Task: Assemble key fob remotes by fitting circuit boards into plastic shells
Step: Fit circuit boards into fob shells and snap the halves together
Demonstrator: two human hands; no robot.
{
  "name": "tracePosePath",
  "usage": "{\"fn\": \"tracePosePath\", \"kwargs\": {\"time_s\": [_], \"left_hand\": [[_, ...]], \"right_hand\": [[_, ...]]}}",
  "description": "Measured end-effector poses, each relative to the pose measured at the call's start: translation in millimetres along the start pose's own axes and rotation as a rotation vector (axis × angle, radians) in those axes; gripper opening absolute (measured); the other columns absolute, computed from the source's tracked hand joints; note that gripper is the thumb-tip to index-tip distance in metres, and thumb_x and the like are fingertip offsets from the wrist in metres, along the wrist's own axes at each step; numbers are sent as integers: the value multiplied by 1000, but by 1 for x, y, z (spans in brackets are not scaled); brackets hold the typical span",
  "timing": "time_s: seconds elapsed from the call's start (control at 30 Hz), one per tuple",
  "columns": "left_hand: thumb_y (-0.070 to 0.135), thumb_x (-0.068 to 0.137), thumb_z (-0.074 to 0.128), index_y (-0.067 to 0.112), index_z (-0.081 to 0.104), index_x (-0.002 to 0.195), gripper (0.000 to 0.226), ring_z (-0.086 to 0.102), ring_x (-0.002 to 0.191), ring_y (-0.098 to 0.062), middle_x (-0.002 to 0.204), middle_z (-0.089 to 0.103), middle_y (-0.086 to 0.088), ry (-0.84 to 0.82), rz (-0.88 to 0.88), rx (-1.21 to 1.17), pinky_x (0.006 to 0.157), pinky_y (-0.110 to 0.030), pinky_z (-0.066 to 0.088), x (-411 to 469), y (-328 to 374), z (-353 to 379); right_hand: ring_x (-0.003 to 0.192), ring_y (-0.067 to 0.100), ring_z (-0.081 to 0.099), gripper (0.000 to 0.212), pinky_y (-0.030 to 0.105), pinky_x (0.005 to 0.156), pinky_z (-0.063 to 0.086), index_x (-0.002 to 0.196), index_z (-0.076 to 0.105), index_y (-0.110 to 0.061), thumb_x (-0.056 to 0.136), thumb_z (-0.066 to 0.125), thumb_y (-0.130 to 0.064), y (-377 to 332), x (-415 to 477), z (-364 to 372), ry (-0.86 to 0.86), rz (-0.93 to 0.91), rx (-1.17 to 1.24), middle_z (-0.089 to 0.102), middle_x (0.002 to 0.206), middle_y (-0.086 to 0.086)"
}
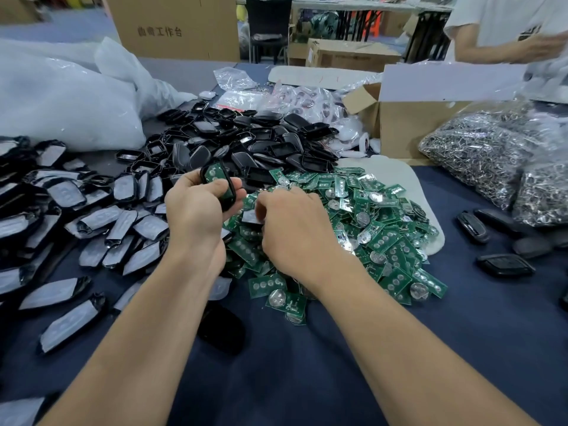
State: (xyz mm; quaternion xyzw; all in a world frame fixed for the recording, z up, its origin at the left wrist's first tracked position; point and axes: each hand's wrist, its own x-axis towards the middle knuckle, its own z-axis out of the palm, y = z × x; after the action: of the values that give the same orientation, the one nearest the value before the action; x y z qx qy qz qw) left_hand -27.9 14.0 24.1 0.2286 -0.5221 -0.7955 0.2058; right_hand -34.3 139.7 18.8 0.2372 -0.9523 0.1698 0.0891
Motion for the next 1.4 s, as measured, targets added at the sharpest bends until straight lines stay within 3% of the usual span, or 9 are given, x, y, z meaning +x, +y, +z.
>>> {"fn": "tracePosePath", "kwargs": {"time_s": [0.2,0.37,0.57,0.63,0.8,0.93,1.13,1.27,1.4], "left_hand": [[-5,99,53,8,62,103,16,75,67,-16,76,76,-7,-8,1,3,65,-26,61,0,0,0],[-4,94,55,9,63,94,15,73,61,-17,74,77,-7,-162,-47,109,57,-25,59,-8,1,4],[-4,89,57,7,63,86,13,69,63,-26,76,74,-14,-463,-120,205,53,-29,57,-36,-18,23],[-3,86,60,7,64,85,11,67,66,-26,78,73,-17,-524,-127,208,55,-30,58,-42,-26,27],[-2,84,61,7,67,83,11,66,67,-23,80,72,-15,-562,-141,173,61,-30,60,-46,-32,29],[-6,90,59,10,67,82,20,65,66,-20,79,70,-12,-555,-163,183,61,-30,60,-47,-33,30],[-5,88,63,10,69,84,17,70,77,-22,88,75,-13,-514,-157,214,72,-36,63,-49,-36,31],[-5,91,60,6,70,87,15,71,71,-21,85,76,-14,-529,-171,209,65,-31,62,-50,-33,32],[-5,92,58,10,71,80,23,70,66,-21,79,73,-13,-555,-149,221,63,-29,61,-53,-29,32]], "right_hand": [[80,22,57,22,34,83,34,108,63,-22,94,59,-5,4,-3,-10,126,67,60,64,82,-4],[48,6,51,22,18,48,40,89,73,-29,97,60,-13,21,-40,-29,191,277,582,70,68,-7],[57,-1,58,30,15,59,46,83,76,-20,99,60,0,48,-61,-28,286,567,1220,73,70,-9],[59,2,58,26,14,56,46,89,76,-17,99,59,1,54,-62,-25,300,609,1252,74,74,-3],[60,19,51,18,39,60,45,96,67,-28,94,63,-11,62,-66,-19,337,610,1101,69,69,4],[54,23,58,13,31,53,44,87,57,-29,93,60,-18,61,-69,-20,333,526,847,68,64,0],[64,4,61,12,16,57,44,82,61,-29,89,67,-37,54,-72,-20,264,438,724,69,73,-14],[70,20,70,15,41,76,63,80,67,-18,95,68,-15,55,-68,-26,189,521,1142,75,77,2],[72,19,70,17,34,74,64,83,67,-10,99,64,-7,61,-67,-34,63,538,1479,71,77,6]]}}
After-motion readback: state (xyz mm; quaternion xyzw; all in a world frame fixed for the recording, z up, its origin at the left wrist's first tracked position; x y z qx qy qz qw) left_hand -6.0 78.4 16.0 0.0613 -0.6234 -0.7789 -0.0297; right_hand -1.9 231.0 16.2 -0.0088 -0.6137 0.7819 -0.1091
